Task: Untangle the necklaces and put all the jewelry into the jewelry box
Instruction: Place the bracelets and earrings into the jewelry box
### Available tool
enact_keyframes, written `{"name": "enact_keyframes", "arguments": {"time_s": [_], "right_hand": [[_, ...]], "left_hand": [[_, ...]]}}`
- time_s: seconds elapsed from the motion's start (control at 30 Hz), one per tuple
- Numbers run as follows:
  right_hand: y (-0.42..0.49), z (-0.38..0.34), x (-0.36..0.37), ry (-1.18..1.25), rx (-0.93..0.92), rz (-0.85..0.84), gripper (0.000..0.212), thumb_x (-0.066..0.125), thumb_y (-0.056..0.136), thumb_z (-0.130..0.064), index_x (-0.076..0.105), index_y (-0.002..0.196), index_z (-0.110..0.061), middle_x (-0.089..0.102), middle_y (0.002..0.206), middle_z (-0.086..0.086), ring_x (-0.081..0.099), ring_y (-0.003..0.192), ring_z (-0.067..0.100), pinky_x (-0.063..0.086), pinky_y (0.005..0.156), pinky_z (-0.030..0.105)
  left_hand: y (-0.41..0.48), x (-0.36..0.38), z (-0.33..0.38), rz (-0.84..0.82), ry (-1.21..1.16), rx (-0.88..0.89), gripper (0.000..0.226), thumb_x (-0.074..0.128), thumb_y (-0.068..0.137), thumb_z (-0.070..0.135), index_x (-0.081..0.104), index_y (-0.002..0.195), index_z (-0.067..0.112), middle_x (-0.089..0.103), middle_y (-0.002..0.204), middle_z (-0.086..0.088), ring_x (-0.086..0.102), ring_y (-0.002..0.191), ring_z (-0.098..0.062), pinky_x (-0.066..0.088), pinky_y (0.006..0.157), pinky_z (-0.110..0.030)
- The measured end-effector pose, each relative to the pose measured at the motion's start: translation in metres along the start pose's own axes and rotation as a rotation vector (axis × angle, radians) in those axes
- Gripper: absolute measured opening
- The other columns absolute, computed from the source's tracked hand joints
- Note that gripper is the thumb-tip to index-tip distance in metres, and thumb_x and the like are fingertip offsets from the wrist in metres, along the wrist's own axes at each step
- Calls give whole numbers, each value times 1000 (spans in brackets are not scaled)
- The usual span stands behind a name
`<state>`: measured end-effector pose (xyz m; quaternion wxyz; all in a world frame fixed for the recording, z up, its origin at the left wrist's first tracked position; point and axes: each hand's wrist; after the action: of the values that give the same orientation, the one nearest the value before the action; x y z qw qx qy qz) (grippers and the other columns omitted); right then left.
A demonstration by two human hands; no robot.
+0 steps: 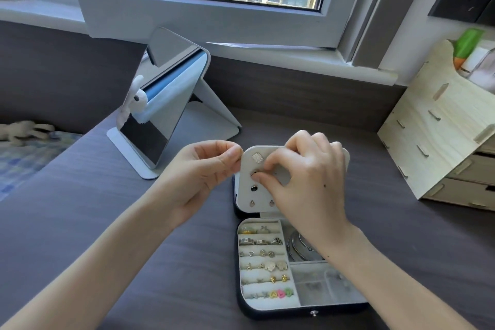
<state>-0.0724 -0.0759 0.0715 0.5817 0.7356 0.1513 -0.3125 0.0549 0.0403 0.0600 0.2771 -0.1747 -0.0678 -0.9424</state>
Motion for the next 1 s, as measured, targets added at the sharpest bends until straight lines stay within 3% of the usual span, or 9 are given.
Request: {"name": "enact_keyframes", "arguments": {"time_s": [0.13, 0.3, 0.43, 0.57, 0.67, 0.8, 1.0], "right_hand": [[-2, -2, -14, -121, -31, 1, 45, 73, 63, -54, 66, 93, -21, 57, 95, 0, 48, 89, 22, 24, 77, 33], [-18, 1, -21, -70, -120, -1, 32, 75, 70, -50, 65, 72, -19, 61, 88, -3, 51, 88, 20, 20, 81, 32], [-34, 0, -20, -45, -161, 80, 32, 74, 77, -47, 65, 68, -17, 64, 82, -3, 49, 84, 18, 20, 81, 32], [-45, 1, -19, -53, -182, 125, 30, 76, 77, -43, 66, 67, -17, 65, 79, -2, 48, 82, 17, 19, 78, 33], [-48, 1, -18, -53, -200, 156, 32, 75, 78, -44, 66, 65, -17, 65, 77, -1, 48, 80, 18, 22, 75, 34], [-49, 1, -17, -56, -217, 174, 34, 74, 78, -46, 66, 65, -16, 65, 76, -1, 48, 78, 19, 24, 73, 36], [-50, 1, -16, -51, -221, 181, 32, 74, 79, -44, 66, 65, -16, 65, 75, -1, 47, 79, 19, 24, 73, 37]], "left_hand": [[-3, -5, 4, -138, 23, -46, 9, 65, 82, 10, 68, 80, 3, 66, 83, -9, 65, 86, -19, 54, 82, -25], [1, -11, 11, -348, 126, -133, 9, 75, 75, 14, 70, 67, 13, 64, 77, -2, 60, 76, -13, 51, 75, -22], [8, -13, 6, -373, 343, -193, 14, 67, 77, 13, 71, 64, 18, 61, 76, 1, 56, 77, -9, 46, 72, -17], [10, -11, -2, -463, 403, -261, 13, 72, 76, 11, 72, 65, 19, 63, 77, 4, 56, 77, -7, 46, 74, -17], [9, -10, -4, -470, 394, -263, 5, 77, 68, 22, 73, 65, 20, 63, 76, 6, 57, 78, -6, 45, 76, -17], [9, -8, -6, -480, 445, -262, 15, 73, 76, 14, 73, 62, 22, 65, 75, 10, 58, 80, -4, 45, 76, -16], [7, -4, -6, -485, 476, -254, 14, 73, 75, 20, 73, 61, 25, 65, 74, 12, 57, 78, -3, 44, 75, -15]]}}
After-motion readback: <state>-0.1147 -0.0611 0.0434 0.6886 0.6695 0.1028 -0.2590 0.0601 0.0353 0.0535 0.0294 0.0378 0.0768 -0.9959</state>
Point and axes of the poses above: each hand's wrist, its own y-axis towards the middle knuckle, its own x-axis out of the palm, z = x × y
